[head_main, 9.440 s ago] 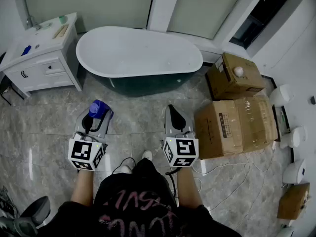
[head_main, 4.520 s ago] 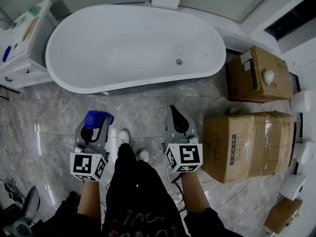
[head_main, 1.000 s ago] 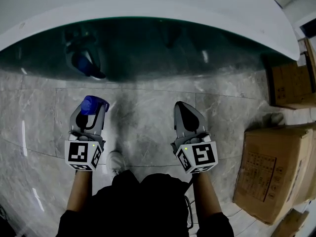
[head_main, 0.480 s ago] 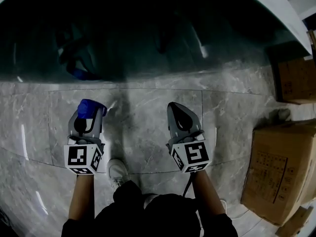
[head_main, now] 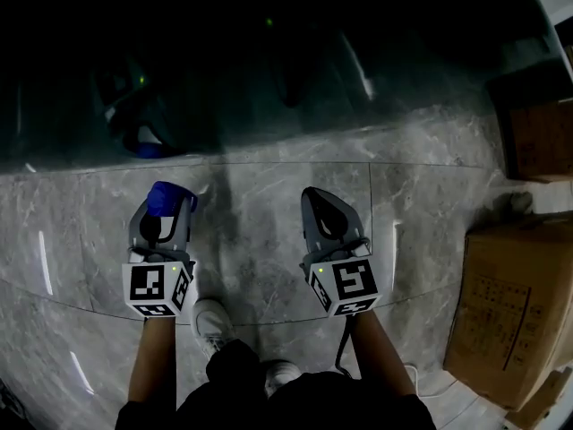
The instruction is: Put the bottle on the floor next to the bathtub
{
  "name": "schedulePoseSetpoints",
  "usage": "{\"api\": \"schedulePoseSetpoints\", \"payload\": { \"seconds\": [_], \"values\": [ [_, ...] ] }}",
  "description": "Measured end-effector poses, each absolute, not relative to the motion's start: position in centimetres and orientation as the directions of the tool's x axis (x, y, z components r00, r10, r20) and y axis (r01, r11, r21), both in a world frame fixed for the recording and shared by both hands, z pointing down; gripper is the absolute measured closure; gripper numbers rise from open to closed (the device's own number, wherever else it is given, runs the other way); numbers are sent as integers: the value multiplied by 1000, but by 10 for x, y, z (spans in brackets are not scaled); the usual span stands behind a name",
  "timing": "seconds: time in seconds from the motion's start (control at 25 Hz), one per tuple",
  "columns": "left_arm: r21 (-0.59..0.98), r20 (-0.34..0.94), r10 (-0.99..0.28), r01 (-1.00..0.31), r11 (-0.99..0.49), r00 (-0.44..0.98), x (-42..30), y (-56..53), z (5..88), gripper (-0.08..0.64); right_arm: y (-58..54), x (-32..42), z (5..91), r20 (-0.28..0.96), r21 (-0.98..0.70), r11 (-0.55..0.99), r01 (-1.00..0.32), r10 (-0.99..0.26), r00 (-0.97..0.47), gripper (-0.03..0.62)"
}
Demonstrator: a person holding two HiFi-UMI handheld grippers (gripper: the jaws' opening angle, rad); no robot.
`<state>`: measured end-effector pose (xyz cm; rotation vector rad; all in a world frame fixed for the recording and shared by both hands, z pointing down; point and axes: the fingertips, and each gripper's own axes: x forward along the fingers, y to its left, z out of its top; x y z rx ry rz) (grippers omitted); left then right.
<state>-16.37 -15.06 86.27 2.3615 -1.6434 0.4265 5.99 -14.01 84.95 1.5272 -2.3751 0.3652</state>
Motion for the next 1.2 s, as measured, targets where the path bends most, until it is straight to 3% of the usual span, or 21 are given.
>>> {"api": "schedulePoseSetpoints", "payload": {
  "seconds": [1.2],
  "values": [
    [-34,375,-864,-927,-374,335,-154,-178,906,394,-144,56,890,439,-99,411,-906,-799,-411,566]
  ]
}}
